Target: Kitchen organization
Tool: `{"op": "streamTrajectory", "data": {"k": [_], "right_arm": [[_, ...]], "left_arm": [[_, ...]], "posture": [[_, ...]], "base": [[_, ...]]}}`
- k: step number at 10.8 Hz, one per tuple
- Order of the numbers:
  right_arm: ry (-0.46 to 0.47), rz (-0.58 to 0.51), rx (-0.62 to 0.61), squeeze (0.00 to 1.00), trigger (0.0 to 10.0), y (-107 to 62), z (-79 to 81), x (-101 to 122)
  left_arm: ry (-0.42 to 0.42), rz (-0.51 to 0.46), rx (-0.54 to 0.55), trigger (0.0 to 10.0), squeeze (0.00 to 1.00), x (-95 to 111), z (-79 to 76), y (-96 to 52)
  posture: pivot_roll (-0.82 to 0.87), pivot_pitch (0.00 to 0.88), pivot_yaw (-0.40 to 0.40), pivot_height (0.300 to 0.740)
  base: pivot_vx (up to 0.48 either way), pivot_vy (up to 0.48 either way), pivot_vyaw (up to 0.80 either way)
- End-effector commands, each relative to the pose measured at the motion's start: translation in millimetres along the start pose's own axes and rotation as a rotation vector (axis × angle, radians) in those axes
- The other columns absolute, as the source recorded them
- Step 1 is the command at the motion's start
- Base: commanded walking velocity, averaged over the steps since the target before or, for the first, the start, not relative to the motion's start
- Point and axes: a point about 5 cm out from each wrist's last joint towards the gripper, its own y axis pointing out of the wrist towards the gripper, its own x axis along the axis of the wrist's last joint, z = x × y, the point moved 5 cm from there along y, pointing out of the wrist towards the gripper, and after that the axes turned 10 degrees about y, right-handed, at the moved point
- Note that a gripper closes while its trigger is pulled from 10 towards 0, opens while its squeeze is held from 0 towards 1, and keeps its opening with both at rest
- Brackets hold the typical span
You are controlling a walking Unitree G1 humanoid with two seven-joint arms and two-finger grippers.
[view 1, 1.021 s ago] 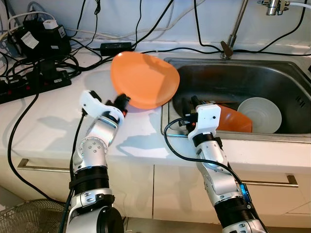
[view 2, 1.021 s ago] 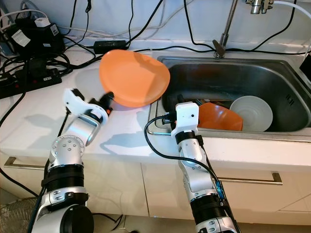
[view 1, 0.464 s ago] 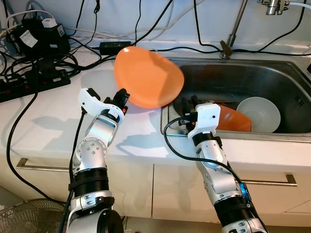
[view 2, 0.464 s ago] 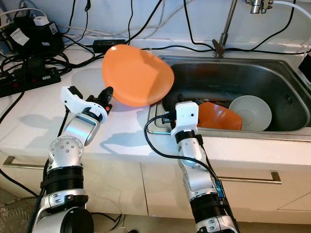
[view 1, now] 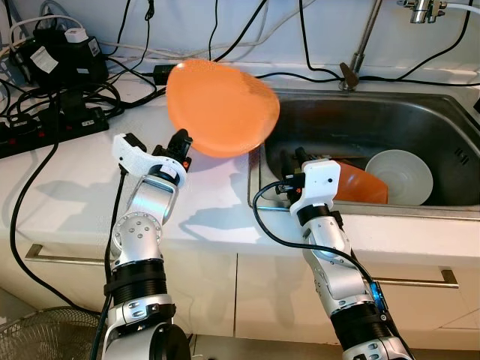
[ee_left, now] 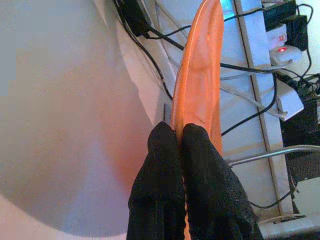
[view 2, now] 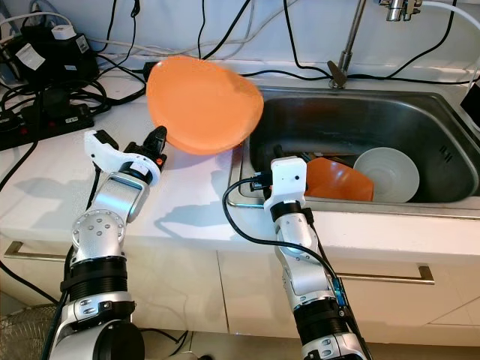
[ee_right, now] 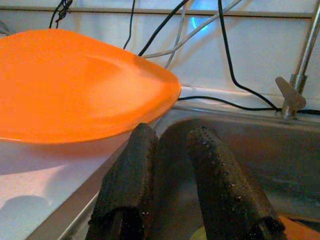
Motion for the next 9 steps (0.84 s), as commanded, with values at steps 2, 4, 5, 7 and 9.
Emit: {"op": "streamTrajectory", "data": {"k": [2,4,5,7,9], "right_arm": [[0.020,0.036,-0.024,0.00,10.0,2.8,-5.8,-5],[0.099,-0.003,-0.053,1.00,10.0,11.4,-9.4,11],[0.136,-0.022,-0.061,1.00,10.0,16.5,-10.4,20],[0.240,-0.041,-0.100,0.00,10.0,24.9,-15.0,33],[0.379,-0.009,-0.121,0.00,10.0,27.6,-15.1,32]], "left_arm": [[-0.079,0.006,-0.081,10.0,0.00,-18,-25.1,-4.1],[-0.073,0.011,-0.097,10.0,0.00,-18,-28.7,-4.6],[-0.073,0.013,-0.104,10.0,0.00,-18,-30.0,-4.4],[-0.072,0.017,-0.124,10.0,0.00,-19,-34.5,-4.5],[-0.072,0.019,-0.145,10.0,0.00,-20,-38.6,-5.1]], "posture": [[0.10,0.000,0.049,0.740],[0.10,0.000,0.049,0.740],[0.09,0.000,0.053,0.740],[0.08,0.000,0.055,0.740],[0.09,0.000,0.054,0.740]], "base": [[0.000,0.000,0.00],[0.000,0.000,0.00],[0.000,0.000,0.00],[0.000,0.000,0.00],[0.000,0.000,0.00]]}}
